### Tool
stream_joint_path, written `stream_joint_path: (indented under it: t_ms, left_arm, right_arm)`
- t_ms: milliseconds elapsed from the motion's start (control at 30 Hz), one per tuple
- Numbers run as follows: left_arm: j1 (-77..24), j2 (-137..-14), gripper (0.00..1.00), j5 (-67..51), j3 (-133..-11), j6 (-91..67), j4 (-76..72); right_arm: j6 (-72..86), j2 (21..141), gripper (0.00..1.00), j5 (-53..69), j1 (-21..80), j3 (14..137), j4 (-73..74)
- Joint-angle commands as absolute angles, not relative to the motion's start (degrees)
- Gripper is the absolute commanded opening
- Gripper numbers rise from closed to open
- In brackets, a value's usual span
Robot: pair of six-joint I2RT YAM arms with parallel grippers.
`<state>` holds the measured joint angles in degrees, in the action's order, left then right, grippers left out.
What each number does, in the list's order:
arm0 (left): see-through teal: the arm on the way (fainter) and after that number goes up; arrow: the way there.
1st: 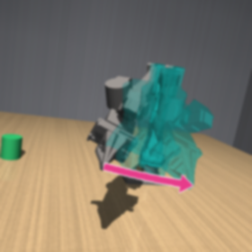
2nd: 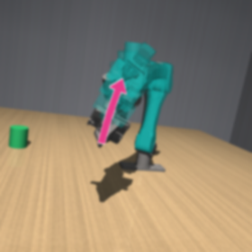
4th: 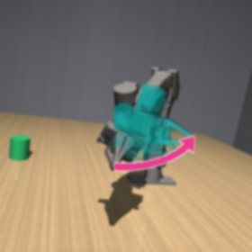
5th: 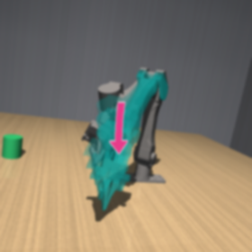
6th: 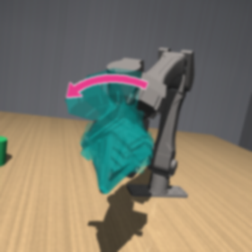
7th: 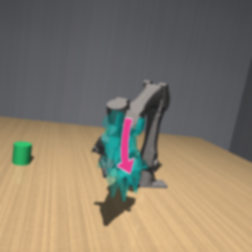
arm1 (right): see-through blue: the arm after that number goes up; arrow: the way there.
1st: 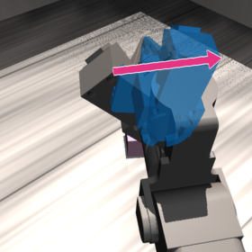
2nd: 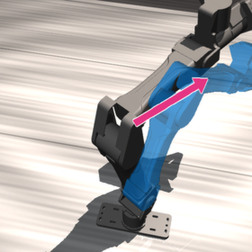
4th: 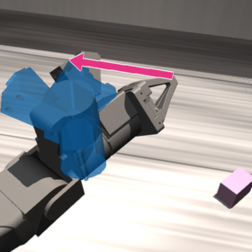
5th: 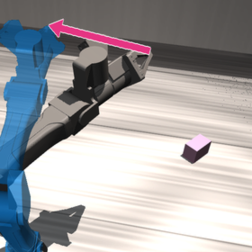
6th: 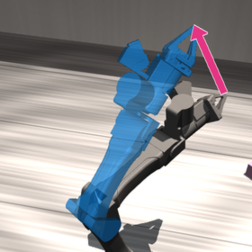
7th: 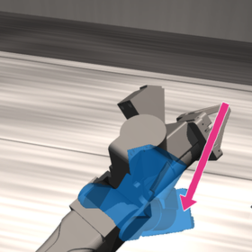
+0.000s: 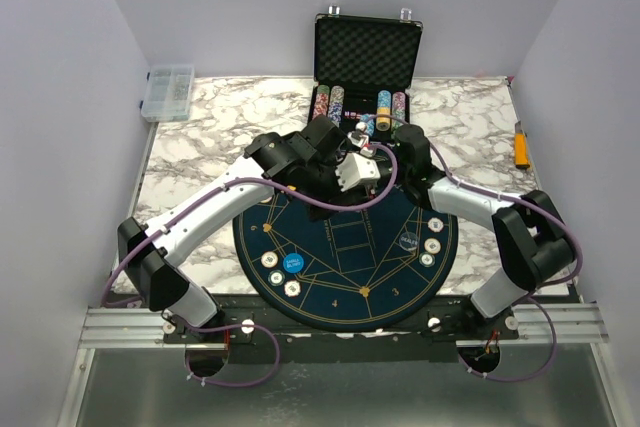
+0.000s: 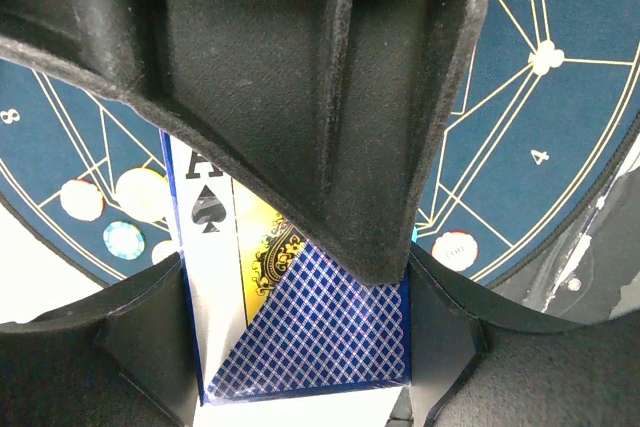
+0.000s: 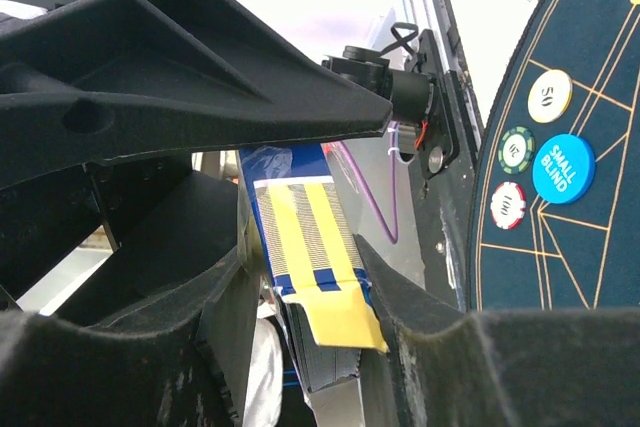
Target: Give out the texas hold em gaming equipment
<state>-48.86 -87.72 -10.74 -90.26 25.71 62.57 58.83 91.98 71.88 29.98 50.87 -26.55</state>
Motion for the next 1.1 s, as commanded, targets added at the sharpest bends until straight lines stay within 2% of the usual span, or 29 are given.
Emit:
stream_joint_path:
  t_ms: [0,100,200,300,333,400,433,467,500,533,700,900,1067]
  left_arm:
    - [-49.57,-87.34,0.59,-10.97,-92.48,23.6,62.94]
    - [-49.57,-87.01,0.62,-11.58,-92.65,23.54,62.88]
    - [-49.59,-87.25,0.63,-11.65,-93.06,23.58,63.03]
    - [-49.57,-87.32,0.67,-11.84,-93.04,23.62,63.05]
    - [-49.57,-87.3,0.68,-12.06,-92.91,23.63,63.03]
    - [-49.57,-87.21,0.66,-12.26,-92.66,23.9,63.02]
    - [-49.61,-87.16,0.68,-12.05,-92.69,23.69,63.03]
    - [-49.47,-86.88,0.71,-12.02,-92.77,23.36,63.02]
    - [-48.9,-85.86,0.88,-12.99,-92.67,23.05,62.84]
    - [-47.67,-84.57,0.98,-14.97,-92.23,22.16,62.22]
    - [-37.07,-76.58,0.98,-29.81,-89.11,11.33,57.46]
    - [-20.82,-69.64,0.98,-48.1,-76.24,-9.25,48.74]
    - [-16.17,-69.09,0.91,-61.67,-65.71,-23.31,39.22]
  right_arm:
    - [63.17,93.02,0.42,73.01,30.13,48.9,-33.19]
    - [65.18,92.99,0.45,73.15,30.11,47.94,-35.69]
    - [65.86,93.03,0.34,72.98,30.13,47.5,-37.13]
    - [67.75,93.36,0.4,72.87,30.12,47.47,-39.24]
    - [68.21,93.5,0.37,72.85,30.06,47.41,-39.76]
    - [69.55,93.85,0.16,73.51,30.07,47.26,-42.21]
    - [70.37,93.93,0.11,73.47,30.06,46.95,-43.24]
    - [71.12,94.02,0.08,73.48,29.89,46.65,-44.27]
    - [71.63,93.93,0.07,73.33,29.8,46.42,-45.14]
    - [72.03,93.76,0.07,73.14,29.62,46.19,-45.56]
    - [73.04,93.06,0.04,72.26,29.01,45.52,-47.39]
    - [77.54,92.99,0.04,70.96,28.55,44.91,-55.85]
    - [82.76,94.25,0.06,69.73,28.47,44.61,-63.93]
